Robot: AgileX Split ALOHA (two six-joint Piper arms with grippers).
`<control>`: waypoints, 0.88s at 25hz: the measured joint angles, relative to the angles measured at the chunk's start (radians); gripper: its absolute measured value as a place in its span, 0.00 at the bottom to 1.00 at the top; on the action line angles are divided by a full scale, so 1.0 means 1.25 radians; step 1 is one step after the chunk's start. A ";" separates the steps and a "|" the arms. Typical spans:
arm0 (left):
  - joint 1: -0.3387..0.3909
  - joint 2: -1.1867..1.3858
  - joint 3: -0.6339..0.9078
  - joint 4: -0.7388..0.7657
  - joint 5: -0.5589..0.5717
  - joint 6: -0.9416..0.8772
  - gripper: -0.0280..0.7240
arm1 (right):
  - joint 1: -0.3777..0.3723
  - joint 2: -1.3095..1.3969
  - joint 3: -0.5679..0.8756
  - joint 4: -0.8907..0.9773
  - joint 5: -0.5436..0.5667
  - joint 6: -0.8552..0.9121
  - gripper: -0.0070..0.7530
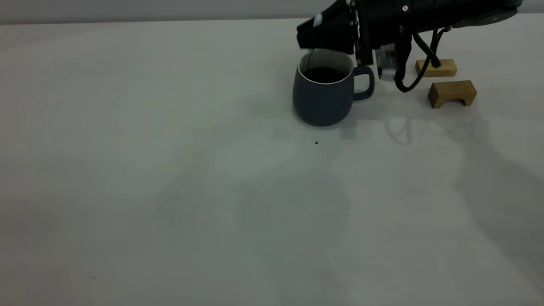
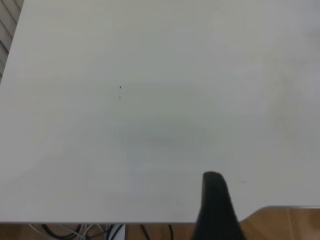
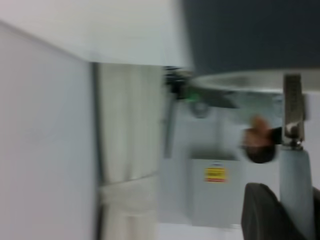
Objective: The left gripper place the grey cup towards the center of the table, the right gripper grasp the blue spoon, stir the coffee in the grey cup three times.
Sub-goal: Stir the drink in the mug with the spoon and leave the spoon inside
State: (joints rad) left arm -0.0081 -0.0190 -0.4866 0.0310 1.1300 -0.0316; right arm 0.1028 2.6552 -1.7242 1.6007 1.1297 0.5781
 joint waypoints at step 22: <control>0.000 0.000 0.000 0.000 0.000 0.000 0.82 | -0.087 -0.006 -0.001 -0.165 0.042 -0.005 0.17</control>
State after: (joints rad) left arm -0.0081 -0.0190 -0.4866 0.0310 1.1300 -0.0316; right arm -0.0065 2.6473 -1.7253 1.3942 1.1822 0.5717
